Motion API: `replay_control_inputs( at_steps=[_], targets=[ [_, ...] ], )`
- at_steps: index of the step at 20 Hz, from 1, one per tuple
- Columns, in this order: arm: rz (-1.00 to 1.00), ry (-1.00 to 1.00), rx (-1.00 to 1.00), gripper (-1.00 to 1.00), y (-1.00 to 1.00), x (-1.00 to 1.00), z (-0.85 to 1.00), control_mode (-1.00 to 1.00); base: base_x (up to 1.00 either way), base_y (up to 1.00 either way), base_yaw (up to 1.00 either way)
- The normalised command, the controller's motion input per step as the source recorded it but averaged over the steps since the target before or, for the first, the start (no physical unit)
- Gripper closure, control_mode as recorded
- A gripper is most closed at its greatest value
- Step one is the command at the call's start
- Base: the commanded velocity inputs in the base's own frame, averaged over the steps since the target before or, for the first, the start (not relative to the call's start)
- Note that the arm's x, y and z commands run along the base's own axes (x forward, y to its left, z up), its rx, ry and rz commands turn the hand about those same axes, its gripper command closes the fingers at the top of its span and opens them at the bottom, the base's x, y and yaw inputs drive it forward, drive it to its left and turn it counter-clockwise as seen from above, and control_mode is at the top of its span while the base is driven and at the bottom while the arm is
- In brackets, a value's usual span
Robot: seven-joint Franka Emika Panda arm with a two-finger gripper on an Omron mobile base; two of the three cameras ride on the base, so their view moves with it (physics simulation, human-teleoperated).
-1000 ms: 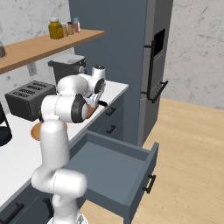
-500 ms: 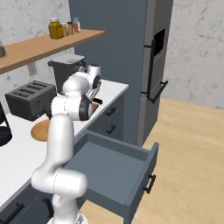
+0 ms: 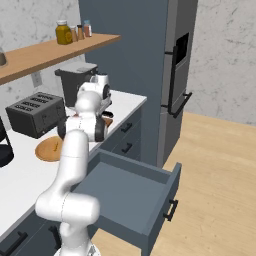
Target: Pick up the knife from the drawer and place it on the cutting board. Then place the meat from the plate to the cutting board.
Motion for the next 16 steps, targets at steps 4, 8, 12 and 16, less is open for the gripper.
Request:
replay_control_inputs(
  at_steps=[4, 8, 12, 16],
  targets=[
    [-0.04, 0.02, 0.0, 1.0, 0.0, 0.22, -0.37, -1.0, 0.0, 0.0, 0.0],
    [-0.01, 0.0, 0.0, 1.0, 0.0, 0.18, -0.41, -1.0, 0.0, 0.0, 0.0],
    [0.0, 0.0, 0.0, 1.0, 0.0, 0.15, -0.39, -1.0, 0.0, 0.0, 0.0],
    [0.0, 0.0, 0.0, 1.0, 0.0, 0.08, -0.17, -1.0, 0.0, 0.0, 0.0]
  ],
)
